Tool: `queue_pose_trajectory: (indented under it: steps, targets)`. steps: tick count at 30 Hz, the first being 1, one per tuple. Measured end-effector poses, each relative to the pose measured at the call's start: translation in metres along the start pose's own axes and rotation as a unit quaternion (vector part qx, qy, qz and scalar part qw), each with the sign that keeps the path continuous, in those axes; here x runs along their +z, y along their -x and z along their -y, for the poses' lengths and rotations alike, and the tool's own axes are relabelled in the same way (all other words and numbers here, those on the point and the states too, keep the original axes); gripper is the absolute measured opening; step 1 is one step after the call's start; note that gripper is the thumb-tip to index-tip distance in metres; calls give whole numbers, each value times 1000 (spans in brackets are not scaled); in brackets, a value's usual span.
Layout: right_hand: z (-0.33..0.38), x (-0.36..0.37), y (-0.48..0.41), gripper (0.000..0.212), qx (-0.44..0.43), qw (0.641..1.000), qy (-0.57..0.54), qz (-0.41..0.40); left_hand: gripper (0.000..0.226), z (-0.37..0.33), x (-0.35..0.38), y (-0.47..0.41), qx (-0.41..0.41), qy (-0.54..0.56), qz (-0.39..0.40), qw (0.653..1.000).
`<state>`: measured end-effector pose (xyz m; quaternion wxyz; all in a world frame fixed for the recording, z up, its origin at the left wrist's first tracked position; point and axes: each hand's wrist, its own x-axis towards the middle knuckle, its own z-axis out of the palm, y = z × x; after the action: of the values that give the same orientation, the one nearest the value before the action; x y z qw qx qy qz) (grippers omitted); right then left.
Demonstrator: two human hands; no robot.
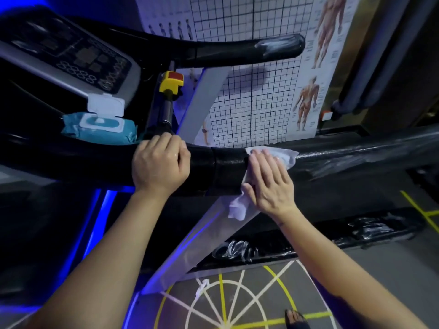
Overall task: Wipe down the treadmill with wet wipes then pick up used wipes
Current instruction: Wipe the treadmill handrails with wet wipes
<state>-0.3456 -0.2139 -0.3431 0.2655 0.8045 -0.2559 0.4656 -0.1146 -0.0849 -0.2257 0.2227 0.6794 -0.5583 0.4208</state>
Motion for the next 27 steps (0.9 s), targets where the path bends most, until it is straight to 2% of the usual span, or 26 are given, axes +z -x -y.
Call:
queue_pose_trajectory:
  steps: [6, 10, 14, 18, 27]
  targets:
    - [3, -6, 5, 69, 114, 993, -10, 39, 25, 0, 3, 1, 9, -9, -9, 1000]
    - [24, -3, -3, 68, 156, 986, -26, 48, 26, -1, 5, 1, 10, -10, -12, 1000]
    - [42, -10, -14, 70, 140, 986, -65, 66, 25, 0, 5, 2, 4, -11, -9, 1000]
    - [58, -28, -37, 63, 146, 979, -117, 85, 23, -1, 2, 0, -5, -3, 2, 1000]
    - [-22, -53, -19, 55, 148, 972, -96, 154, 23, -3, -3, -5, -32, 2, 44, 999]
